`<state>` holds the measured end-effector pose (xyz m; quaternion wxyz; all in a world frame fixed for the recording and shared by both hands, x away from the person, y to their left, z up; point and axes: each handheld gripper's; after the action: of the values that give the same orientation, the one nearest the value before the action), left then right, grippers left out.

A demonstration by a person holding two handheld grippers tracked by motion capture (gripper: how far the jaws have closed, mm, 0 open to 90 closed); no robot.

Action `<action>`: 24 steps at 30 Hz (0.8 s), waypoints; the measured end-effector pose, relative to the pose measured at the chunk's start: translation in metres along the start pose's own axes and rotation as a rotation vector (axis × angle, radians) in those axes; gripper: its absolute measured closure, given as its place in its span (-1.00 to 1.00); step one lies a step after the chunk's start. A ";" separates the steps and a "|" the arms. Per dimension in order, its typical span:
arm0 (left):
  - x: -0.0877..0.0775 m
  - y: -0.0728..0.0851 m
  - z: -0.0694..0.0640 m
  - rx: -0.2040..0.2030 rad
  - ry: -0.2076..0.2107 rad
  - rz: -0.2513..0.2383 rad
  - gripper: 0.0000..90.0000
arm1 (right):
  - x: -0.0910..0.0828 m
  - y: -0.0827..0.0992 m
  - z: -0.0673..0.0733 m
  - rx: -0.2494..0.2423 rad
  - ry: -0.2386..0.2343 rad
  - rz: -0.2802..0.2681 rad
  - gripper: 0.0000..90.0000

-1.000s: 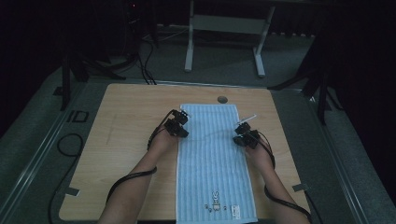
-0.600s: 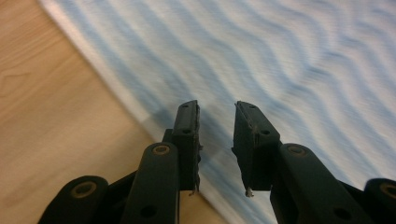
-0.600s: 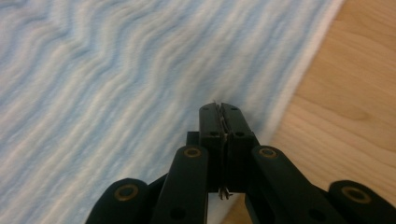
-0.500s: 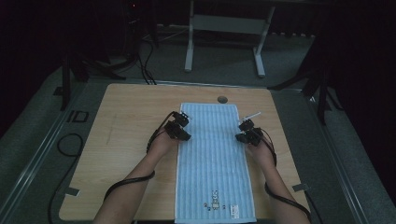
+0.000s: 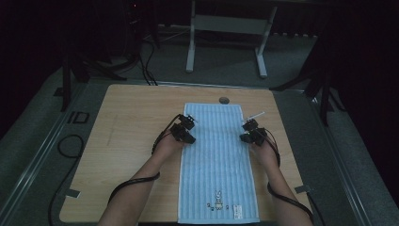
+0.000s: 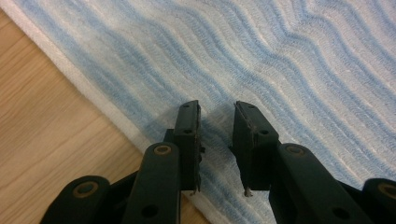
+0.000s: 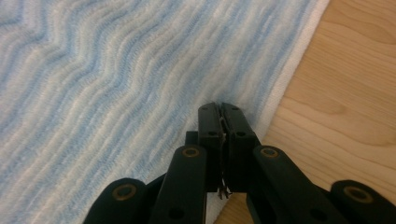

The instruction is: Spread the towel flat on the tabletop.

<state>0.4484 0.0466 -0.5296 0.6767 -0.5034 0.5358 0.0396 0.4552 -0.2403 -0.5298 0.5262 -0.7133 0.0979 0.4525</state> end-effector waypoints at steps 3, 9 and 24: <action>0.002 -0.001 -0.001 -0.005 0.001 -0.008 0.57 | 0.000 0.001 -0.004 0.010 0.004 0.002 0.94; 0.002 -0.003 0.002 -0.024 0.005 -0.010 0.49 | -0.002 -0.001 -0.005 0.016 0.006 0.016 0.94; -0.018 0.003 0.032 -0.081 -0.119 -0.015 0.09 | -0.004 -0.026 -0.031 0.062 0.029 0.056 0.44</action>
<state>0.4610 0.0800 -0.5205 0.6867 -0.5313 0.4886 0.0860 0.4850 -0.2564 -0.5083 0.5338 -0.6999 0.1394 0.4536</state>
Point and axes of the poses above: each handheld gripper's, and its own axes: x roughly forward along the jaws, y roughly out of its underside, z roughly to its left, and after that the axes turned 12 degrees about -z, right-handed
